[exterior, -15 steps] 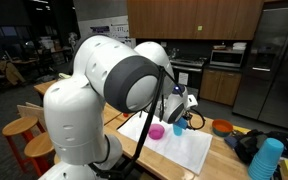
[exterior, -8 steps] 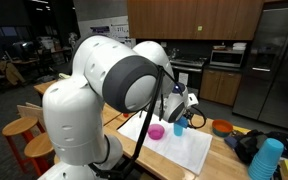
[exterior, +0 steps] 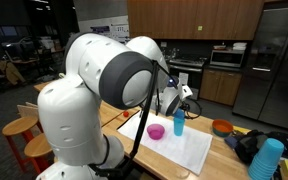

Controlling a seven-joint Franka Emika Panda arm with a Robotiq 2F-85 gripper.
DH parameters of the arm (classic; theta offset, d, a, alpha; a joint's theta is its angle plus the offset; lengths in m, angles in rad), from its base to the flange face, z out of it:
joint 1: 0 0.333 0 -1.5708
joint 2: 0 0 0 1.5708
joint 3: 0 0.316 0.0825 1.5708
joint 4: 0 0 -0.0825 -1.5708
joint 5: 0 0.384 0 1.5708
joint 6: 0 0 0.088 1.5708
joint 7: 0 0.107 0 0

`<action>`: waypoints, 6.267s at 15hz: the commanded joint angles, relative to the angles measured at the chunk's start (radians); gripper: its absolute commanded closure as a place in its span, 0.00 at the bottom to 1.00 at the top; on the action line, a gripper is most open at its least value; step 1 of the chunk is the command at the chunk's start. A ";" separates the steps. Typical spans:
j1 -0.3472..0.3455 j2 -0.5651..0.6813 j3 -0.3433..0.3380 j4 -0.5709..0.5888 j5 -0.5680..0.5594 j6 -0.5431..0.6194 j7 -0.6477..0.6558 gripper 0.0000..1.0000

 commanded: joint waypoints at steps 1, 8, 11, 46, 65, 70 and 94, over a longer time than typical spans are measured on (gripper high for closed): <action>0.004 0.036 0.076 0.016 -0.012 -0.049 -0.005 0.00; 0.177 -0.026 0.025 0.115 0.019 -0.310 -0.014 0.00; 0.187 -0.015 0.015 0.114 0.017 -0.356 0.000 0.00; 1.015 0.148 -0.587 0.453 0.129 -0.657 -0.361 0.00; 1.841 0.139 -1.331 0.593 0.145 -0.734 -0.343 0.00; 1.841 0.139 -1.332 0.593 0.145 -0.732 -0.343 0.00; 2.008 0.193 -1.458 0.572 0.153 -0.658 0.134 0.00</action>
